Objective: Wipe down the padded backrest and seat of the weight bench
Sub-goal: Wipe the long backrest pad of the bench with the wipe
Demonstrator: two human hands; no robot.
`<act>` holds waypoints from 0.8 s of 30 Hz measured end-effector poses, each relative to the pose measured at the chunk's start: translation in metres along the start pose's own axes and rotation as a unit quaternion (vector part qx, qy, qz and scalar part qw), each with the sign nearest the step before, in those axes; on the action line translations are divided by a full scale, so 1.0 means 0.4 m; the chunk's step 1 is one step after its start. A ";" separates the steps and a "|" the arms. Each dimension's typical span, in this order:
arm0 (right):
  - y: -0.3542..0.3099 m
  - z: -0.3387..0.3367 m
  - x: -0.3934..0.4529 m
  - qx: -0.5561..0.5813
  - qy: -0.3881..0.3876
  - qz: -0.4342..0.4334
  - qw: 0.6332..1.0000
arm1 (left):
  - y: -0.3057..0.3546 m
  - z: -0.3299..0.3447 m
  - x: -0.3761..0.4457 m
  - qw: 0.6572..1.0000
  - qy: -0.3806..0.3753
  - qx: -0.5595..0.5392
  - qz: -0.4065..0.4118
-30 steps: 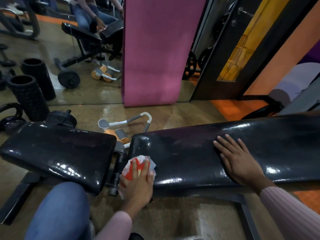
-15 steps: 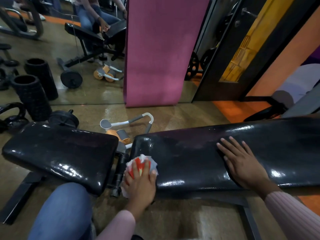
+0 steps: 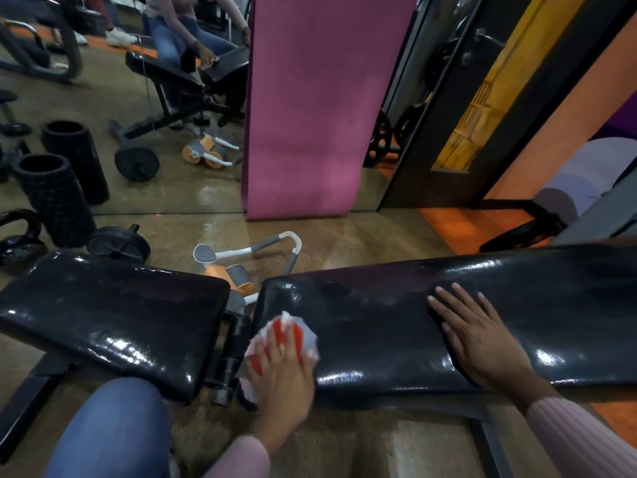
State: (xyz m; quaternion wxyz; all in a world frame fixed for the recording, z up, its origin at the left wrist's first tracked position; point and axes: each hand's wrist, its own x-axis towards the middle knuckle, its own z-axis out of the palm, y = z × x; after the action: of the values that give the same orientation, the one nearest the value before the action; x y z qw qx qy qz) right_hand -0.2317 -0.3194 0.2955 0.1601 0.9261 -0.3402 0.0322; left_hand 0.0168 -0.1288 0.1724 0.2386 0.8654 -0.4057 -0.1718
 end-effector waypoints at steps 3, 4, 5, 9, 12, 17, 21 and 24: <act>0.002 0.001 -0.001 -0.005 -0.002 -0.004 1.000 | 0.079 0.020 -0.045 0.996 -0.009 0.024 0.082; 0.001 0.001 -0.002 -0.006 -0.003 -0.004 1.000 | 0.093 0.018 -0.022 0.994 -0.007 0.027 0.107; -0.001 0.000 -0.003 -0.006 -0.004 -0.004 1.000 | 0.099 0.012 0.012 0.991 0.003 0.023 0.128; -0.003 -0.006 -0.002 0.001 -0.001 -0.001 1.000 | 0.041 -0.018 0.115 0.996 0.021 -0.069 0.053; -0.003 -0.003 -0.002 0.003 0.006 0.001 1.000 | -0.012 -0.013 0.068 0.997 0.042 -0.056 0.027; -0.001 -0.005 -0.004 0.013 0.007 -0.008 1.000 | 0.054 0.020 0.027 0.994 0.033 0.025 0.097; -0.004 -0.006 -0.003 0.018 0.011 -0.006 1.000 | 0.126 0.004 0.146 0.993 0.005 0.024 0.117; -0.002 -0.007 -0.005 0.021 0.009 -0.005 1.000 | 0.091 -0.011 0.225 0.998 -0.025 0.000 0.050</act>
State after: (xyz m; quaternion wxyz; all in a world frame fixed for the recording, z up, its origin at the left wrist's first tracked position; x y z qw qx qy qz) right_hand -0.2324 -0.3167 0.2974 0.1437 0.9305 -0.3335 0.0472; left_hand 0.0516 -0.2184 0.1869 0.2367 0.8395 -0.4542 -0.1812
